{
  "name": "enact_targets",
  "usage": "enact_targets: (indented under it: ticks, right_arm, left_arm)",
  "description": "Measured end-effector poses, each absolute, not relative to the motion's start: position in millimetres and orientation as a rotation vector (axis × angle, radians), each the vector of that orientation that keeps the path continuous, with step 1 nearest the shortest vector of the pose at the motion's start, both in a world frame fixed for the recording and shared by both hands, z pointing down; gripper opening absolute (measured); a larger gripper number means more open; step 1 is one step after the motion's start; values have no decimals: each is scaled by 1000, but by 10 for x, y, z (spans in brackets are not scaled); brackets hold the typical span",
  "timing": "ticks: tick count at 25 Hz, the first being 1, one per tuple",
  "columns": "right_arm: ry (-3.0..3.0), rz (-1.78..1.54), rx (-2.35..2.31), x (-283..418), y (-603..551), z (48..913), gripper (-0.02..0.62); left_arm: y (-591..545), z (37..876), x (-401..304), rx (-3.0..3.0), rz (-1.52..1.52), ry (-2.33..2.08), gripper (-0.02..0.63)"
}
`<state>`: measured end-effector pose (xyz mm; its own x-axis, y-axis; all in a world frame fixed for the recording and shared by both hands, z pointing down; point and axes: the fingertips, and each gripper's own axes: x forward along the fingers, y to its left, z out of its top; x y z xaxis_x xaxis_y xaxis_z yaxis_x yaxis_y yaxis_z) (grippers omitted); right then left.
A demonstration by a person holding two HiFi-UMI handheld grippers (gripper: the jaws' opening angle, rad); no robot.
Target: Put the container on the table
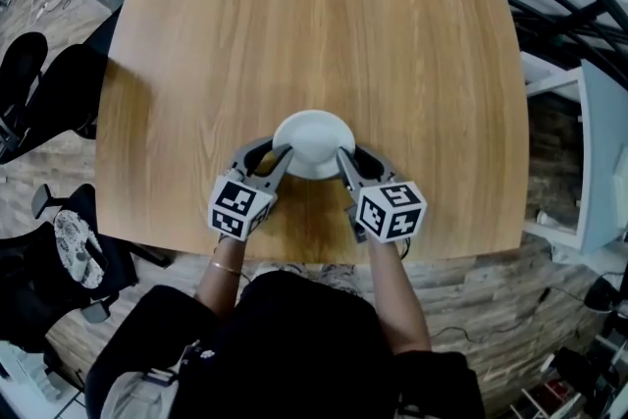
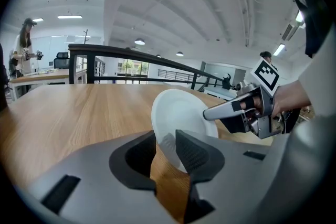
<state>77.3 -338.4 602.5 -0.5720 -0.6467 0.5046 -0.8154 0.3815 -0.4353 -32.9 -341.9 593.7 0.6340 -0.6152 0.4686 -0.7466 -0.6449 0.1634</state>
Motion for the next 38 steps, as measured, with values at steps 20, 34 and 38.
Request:
enact_targets:
  ticks: [20, 34, 38]
  right_arm:
    - [-2291, 920, 1288, 805, -3411, 6182, 120]
    - [-2250, 849, 1288, 792, -3423, 6234, 153]
    - [-2231, 811, 1280, 791, -3433, 6266, 163]
  left_arm:
    - [-3442, 6043, -269, 2561, 697, -1116, 121]
    - [-3480, 6079, -260, 2624, 843, -1194, 143]
    - [-3496, 6102, -251, 2645, 881, -1202, 147]
